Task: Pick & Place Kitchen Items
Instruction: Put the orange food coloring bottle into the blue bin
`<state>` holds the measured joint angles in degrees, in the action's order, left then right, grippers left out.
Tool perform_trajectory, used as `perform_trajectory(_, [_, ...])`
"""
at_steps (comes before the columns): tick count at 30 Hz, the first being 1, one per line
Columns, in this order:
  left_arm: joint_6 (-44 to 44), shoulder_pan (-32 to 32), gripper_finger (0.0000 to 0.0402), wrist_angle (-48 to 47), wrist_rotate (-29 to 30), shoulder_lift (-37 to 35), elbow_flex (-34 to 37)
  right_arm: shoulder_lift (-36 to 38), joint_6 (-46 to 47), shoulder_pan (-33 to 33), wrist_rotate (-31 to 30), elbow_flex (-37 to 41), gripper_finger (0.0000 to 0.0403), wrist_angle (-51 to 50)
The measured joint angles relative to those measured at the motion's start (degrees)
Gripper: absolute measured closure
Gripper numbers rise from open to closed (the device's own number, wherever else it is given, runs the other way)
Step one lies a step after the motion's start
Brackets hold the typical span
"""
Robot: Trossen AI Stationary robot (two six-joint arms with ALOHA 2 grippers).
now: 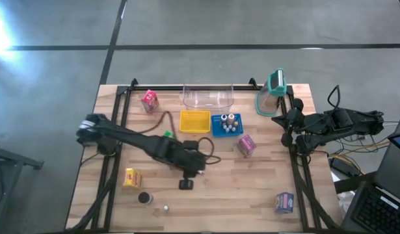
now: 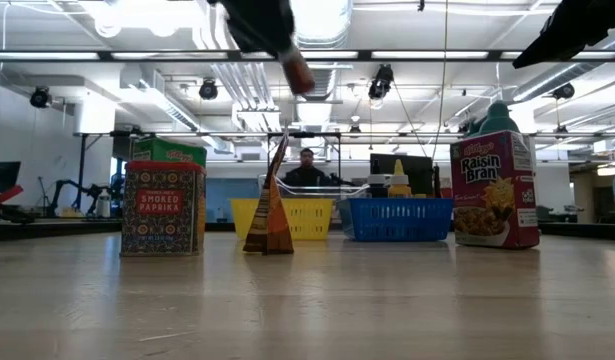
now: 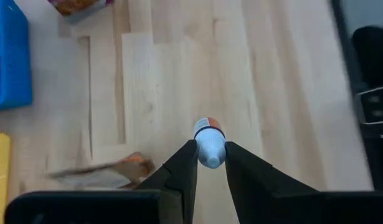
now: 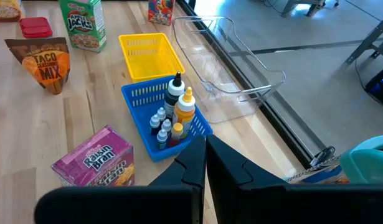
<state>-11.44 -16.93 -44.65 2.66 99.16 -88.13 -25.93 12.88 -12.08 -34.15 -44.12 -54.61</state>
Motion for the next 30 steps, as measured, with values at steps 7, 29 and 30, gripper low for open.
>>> perform_trajectory(7, [-1.1,2.0,0.0317,-2.4,0.0,9.5,-4.7,0.0,0.0,0.0,0.0,0.0,0.0394,0.0])
perform_trajectory(29, [-5.3,4.2,0.0319,0.8,0.4,19.7,-6.8,0.0,0.0,0.0,0.0,0.0,0.0394,0.0])
perform_trajectory(30, [-5.3,4.2,0.0319,1.0,0.4,19.8,-6.8,0.0,0.0,0.0,0.0,0.0,0.0394,0.0])
